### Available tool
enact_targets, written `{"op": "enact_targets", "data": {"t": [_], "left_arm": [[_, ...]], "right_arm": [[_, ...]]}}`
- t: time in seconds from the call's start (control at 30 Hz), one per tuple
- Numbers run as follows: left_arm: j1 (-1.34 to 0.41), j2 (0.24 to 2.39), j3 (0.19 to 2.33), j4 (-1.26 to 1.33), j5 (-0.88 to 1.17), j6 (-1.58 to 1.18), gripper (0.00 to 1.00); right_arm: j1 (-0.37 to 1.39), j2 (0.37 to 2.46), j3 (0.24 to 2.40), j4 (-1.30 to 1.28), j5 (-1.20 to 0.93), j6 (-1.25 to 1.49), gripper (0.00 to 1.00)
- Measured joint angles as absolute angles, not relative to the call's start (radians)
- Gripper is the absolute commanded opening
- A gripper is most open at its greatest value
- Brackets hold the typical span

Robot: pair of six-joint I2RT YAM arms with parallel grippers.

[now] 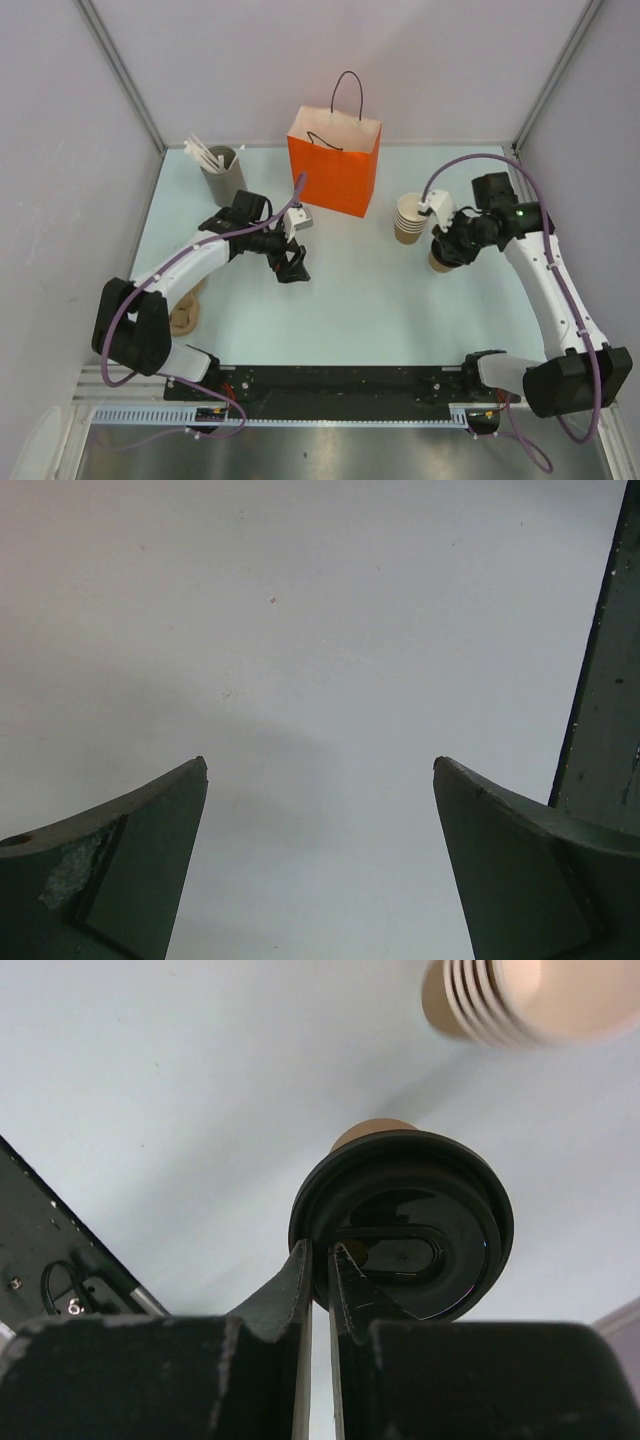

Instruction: Pack the takeout coffee

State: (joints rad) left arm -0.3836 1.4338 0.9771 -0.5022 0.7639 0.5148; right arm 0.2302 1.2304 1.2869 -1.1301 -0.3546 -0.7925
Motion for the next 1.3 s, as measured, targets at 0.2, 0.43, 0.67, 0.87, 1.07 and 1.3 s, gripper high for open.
{"op": "enact_targets", "data": {"t": [0.2,0.43,0.67,0.87,1.07,1.3], "left_arm": [[-0.384,1.426,0.977,-0.490,0.762,0.513,0.99],[-0.372,1.407,1.072,-0.553,0.717,0.518,0.99],[-0.349,1.407,1.354,-0.603,0.633,0.521,0.99],[-0.346,1.446,1.557,-0.624,0.560,0.491,1.00],[-0.346,1.577,1.780,-0.640,0.505,0.471,0.99],[-0.346,1.717,1.987,-0.650,0.501,0.546,1.00]], "right_arm": [[-0.019,1.199,1.214,-1.202,-0.396,-0.900,0.00],[-0.160,1.265,1.177,-1.245,-0.434,-0.986,0.00],[-0.185,1.314,1.149,-1.227,-0.443,-0.987,0.00],[-0.185,1.314,1.145,-1.193,-0.442,-0.953,0.00],[-0.186,1.285,1.143,-1.180,-0.443,-0.922,0.00],[-0.190,1.185,1.139,-1.172,-0.494,-0.886,0.00]]}}
